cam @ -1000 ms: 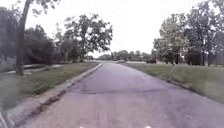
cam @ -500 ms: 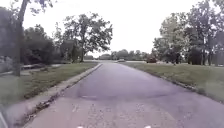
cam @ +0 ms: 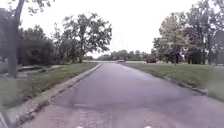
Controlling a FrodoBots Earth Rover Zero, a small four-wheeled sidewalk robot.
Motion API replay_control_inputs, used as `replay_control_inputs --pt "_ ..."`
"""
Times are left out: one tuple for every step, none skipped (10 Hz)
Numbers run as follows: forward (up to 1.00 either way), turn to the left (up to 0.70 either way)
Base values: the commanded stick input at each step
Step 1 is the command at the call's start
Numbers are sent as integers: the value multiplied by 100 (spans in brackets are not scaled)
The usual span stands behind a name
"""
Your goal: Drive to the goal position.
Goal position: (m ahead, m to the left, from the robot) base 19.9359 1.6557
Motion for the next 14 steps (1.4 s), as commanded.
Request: replay_control_inputs --pt "70 0" --pt "70 0" --pt "70 0" --pt "70 0" --pt "70 0" --pt "70 0" --pt "70 0" --pt "70 0" --pt "70 0" --pt "70 0" --pt "70 0" --pt "70 0" --pt "70 0" --pt "70 0"
